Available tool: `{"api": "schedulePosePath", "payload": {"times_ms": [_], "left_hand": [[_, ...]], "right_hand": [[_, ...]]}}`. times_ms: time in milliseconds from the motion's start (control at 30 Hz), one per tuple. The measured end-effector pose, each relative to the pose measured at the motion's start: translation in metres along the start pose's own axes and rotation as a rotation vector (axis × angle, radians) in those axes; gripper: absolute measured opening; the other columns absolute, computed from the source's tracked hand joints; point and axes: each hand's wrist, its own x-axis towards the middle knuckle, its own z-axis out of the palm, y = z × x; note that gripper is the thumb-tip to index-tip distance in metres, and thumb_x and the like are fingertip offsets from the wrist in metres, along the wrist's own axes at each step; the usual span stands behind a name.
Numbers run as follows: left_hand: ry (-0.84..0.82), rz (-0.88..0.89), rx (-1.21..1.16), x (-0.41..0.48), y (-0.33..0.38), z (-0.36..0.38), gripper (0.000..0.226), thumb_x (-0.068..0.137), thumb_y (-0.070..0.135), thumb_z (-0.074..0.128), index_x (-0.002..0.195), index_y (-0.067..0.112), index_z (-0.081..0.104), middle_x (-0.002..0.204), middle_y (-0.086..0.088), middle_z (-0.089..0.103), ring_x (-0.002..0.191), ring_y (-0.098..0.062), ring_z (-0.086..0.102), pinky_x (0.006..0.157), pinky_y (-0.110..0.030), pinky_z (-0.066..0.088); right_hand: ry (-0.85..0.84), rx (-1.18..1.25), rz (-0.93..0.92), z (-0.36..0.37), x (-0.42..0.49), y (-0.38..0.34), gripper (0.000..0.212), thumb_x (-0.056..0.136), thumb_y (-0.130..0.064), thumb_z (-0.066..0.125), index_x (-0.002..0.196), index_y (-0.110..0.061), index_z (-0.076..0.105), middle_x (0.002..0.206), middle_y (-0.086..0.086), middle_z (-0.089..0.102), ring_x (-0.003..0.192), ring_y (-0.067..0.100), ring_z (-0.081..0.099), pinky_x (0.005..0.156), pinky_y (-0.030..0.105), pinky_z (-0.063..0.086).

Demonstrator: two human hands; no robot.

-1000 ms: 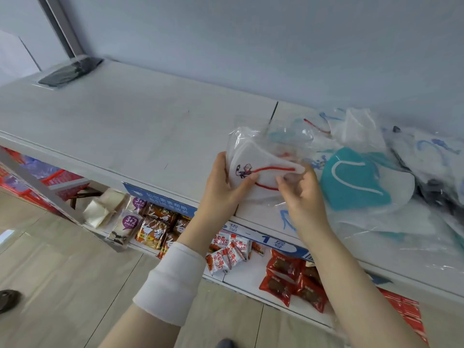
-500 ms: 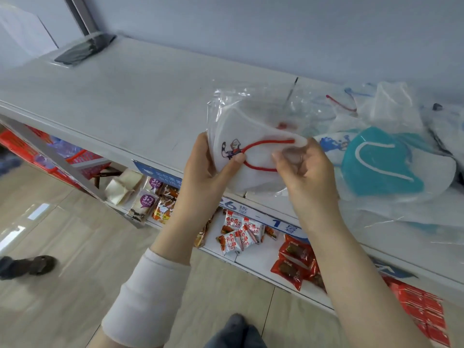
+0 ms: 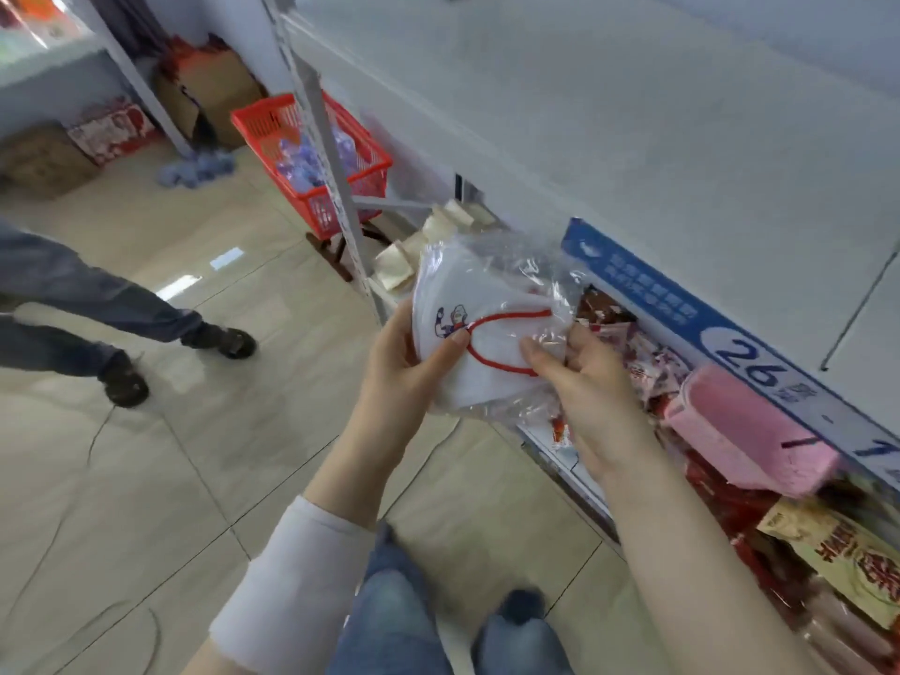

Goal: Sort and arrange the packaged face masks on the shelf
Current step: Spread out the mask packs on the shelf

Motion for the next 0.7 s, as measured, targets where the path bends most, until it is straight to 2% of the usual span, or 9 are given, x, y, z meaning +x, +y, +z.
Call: {"api": "schedulePosePath", "payload": {"times_ms": [33,100,200,300,367,433,533,600,700], "left_hand": [[0.034,-0.015,-0.002,0.000,-0.004,-0.022,0.023,0.086,0.007,0.063,0.107,0.014,0.059,0.095,0.002,0.071,0.085,-0.011,0.068,0.068,-0.021,0.053],[0.100,-0.055,0.002,0.000,-0.012,-0.069,0.022,0.083,0.013,0.068,0.103,0.016,0.060,0.093,0.000,0.069,0.081,-0.011,0.066,0.066,-0.021,0.051],[0.194,-0.159,0.002,-0.001,-0.029,-0.136,0.019,0.087,0.013,0.065,0.104,0.019,0.059,0.094,0.000,0.069,0.081,-0.013,0.066,0.064,-0.020,0.051],[0.239,-0.260,-0.028,-0.003,-0.047,-0.188,0.017,0.089,0.012,0.061,0.103,0.022,0.059,0.094,0.005,0.071,0.086,-0.008,0.068,0.069,-0.021,0.054],[0.242,-0.357,-0.016,-0.005,-0.061,-0.216,0.016,0.090,0.014,0.059,0.105,0.019,0.059,0.099,0.000,0.070,0.090,-0.012,0.067,0.074,-0.025,0.056],[0.237,-0.443,0.032,-0.005,-0.075,-0.240,0.019,0.092,0.016,0.058,0.110,0.012,0.059,0.101,-0.006,0.069,0.089,-0.014,0.065,0.072,-0.022,0.055],[0.247,-0.480,0.079,0.000,-0.084,-0.264,0.017,0.092,0.011,0.057,0.108,0.005,0.060,0.091,0.000,0.067,0.072,0.004,0.062,0.060,-0.010,0.045],[0.283,-0.490,0.075,0.010,-0.088,-0.274,0.016,0.092,0.007,0.057,0.108,0.005,0.060,0.087,0.004,0.065,0.066,0.009,0.060,0.059,-0.007,0.044],[0.324,-0.500,0.080,0.037,-0.088,-0.286,0.016,0.092,0.009,0.057,0.107,0.007,0.061,0.086,0.004,0.066,0.065,0.008,0.060,0.060,-0.009,0.044]], "right_hand": [[-0.030,-0.017,0.042,0.019,0.003,0.010,0.020,0.081,-0.028,0.070,0.099,-0.021,0.064,0.106,0.008,0.069,0.103,0.025,0.064,0.097,0.046,0.047],[-0.089,-0.019,0.115,0.059,0.007,0.031,0.014,0.084,-0.025,0.067,0.097,-0.020,0.065,0.102,0.004,0.069,0.102,0.023,0.062,0.096,0.040,0.046],[-0.161,-0.052,0.195,0.119,0.011,0.060,0.006,0.088,-0.015,0.060,0.089,-0.017,0.065,0.086,-0.002,0.069,0.089,0.016,0.062,0.086,0.035,0.048],[-0.198,-0.154,0.239,0.170,0.024,0.082,0.006,0.089,-0.013,0.060,0.087,-0.016,0.064,0.084,-0.002,0.068,0.086,0.015,0.063,0.079,0.030,0.049],[-0.194,-0.201,0.280,0.195,0.033,0.094,0.007,0.089,-0.011,0.059,0.085,-0.016,0.063,0.083,-0.001,0.067,0.083,0.015,0.062,0.074,0.027,0.049],[-0.193,-0.209,0.319,0.214,0.043,0.104,0.009,0.089,-0.010,0.059,0.089,-0.017,0.063,0.086,0.000,0.068,0.080,0.013,0.063,0.069,0.020,0.051],[-0.217,-0.266,0.363,0.237,0.059,0.114,0.008,0.090,-0.011,0.059,0.096,-0.014,0.063,0.090,0.002,0.068,0.081,0.013,0.063,0.063,0.014,0.051],[-0.231,-0.296,0.389,0.251,0.073,0.116,0.008,0.090,-0.013,0.059,0.097,-0.015,0.063,0.093,0.005,0.068,0.086,0.018,0.063,0.067,0.019,0.051],[-0.236,-0.283,0.435,0.268,0.101,0.115,0.007,0.089,-0.014,0.061,0.095,-0.017,0.063,0.103,0.015,0.068,0.098,0.031,0.064,0.085,0.039,0.051]]}}
